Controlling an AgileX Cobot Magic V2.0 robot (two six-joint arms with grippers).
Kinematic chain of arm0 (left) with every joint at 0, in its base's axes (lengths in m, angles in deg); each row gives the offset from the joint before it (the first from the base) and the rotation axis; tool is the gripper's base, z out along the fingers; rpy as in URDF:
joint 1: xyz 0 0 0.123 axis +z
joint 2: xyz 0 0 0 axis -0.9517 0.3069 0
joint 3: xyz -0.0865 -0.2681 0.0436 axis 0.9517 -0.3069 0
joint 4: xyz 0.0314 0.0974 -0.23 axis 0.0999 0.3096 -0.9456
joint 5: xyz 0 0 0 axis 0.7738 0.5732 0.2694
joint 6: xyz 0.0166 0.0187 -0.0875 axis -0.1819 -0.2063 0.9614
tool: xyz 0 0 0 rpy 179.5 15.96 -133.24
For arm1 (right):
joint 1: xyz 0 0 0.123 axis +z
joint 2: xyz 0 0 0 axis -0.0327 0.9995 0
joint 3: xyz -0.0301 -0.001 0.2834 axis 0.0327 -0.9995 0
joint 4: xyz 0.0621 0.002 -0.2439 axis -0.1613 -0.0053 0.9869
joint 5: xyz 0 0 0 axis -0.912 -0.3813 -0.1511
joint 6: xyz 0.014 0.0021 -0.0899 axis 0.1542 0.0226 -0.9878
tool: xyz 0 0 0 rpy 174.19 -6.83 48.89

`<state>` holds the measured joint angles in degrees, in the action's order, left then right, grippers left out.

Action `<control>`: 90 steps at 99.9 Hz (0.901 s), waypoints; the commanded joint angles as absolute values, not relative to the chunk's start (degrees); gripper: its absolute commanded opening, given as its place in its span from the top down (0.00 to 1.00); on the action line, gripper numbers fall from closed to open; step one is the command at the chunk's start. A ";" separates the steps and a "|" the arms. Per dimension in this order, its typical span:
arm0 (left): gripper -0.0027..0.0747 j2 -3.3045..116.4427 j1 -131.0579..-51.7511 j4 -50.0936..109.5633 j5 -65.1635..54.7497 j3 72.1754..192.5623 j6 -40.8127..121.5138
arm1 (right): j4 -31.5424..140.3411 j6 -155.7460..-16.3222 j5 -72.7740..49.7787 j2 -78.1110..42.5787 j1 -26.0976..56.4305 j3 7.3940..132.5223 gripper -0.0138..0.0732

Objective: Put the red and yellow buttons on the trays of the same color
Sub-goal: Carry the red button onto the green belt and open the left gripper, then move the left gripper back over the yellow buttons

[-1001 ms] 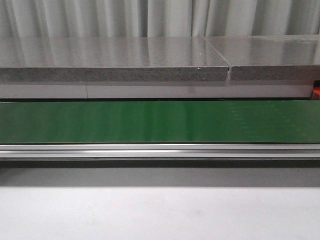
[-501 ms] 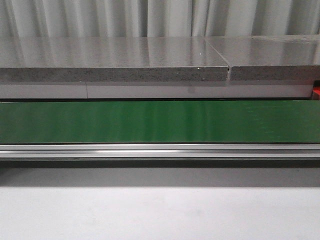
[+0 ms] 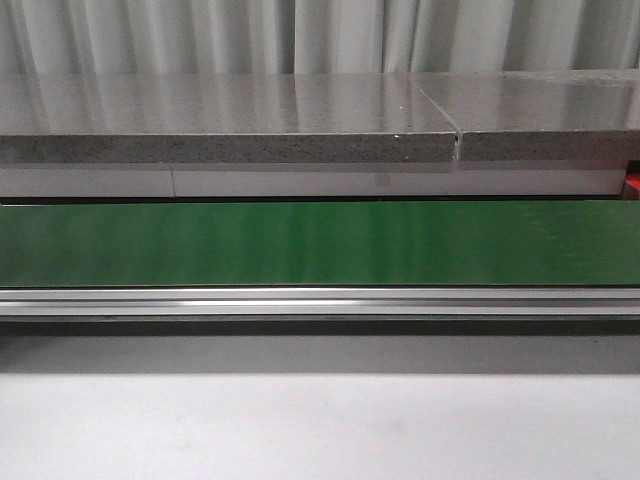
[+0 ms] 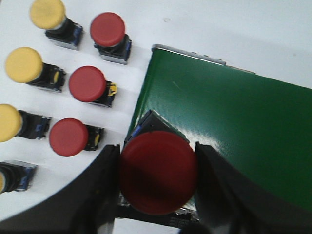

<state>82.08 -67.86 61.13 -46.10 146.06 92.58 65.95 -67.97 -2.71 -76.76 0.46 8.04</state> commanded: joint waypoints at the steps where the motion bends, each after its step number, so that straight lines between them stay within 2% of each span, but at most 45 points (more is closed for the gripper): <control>1: 0.99 82.83 -69.53 60.27 -44.46 148.29 92.59 | 66.38 -68.29 1.98 -77.84 0.53 8.84 0.92; 35: 0.99 88.67 -70.34 60.01 -44.47 148.29 92.59 | 66.38 -68.29 1.98 -77.84 0.53 8.84 0.92; 46: 0.95 89.75 -70.34 59.65 -44.73 148.29 92.56 | 66.38 -68.29 1.98 -77.84 0.53 8.84 0.92; 53: 0.87 90.43 -70.34 59.37 -44.98 148.29 92.56 | 66.38 -68.29 1.98 -77.84 0.53 8.84 0.92; 60: 0.74 91.10 -70.34 59.00 -45.38 148.29 92.56 | 66.38 -68.29 1.98 -77.84 0.53 8.84 0.92; 61: 0.70 91.18 -70.34 59.01 -45.54 148.29 92.56 | 66.38 -68.29 1.98 -77.84 0.53 8.84 0.92; 62: 0.70 91.16 -70.34 59.01 -45.54 148.29 92.56 | 66.38 -68.29 1.98 -77.84 0.53 8.84 0.92; 79: 0.24 91.39 -70.34 58.68 -45.81 148.42 91.34 | 66.38 -68.29 1.98 -77.84 0.53 8.84 0.92; 83: 0.18 91.39 -70.34 58.53 -45.93 148.72 91.22 | 66.38 -68.29 1.98 -77.84 0.53 8.84 0.92; 90: 0.16 91.39 -70.37 58.53 -45.93 149.48 91.07 | 66.38 -68.29 1.98 -77.84 0.53 8.84 0.92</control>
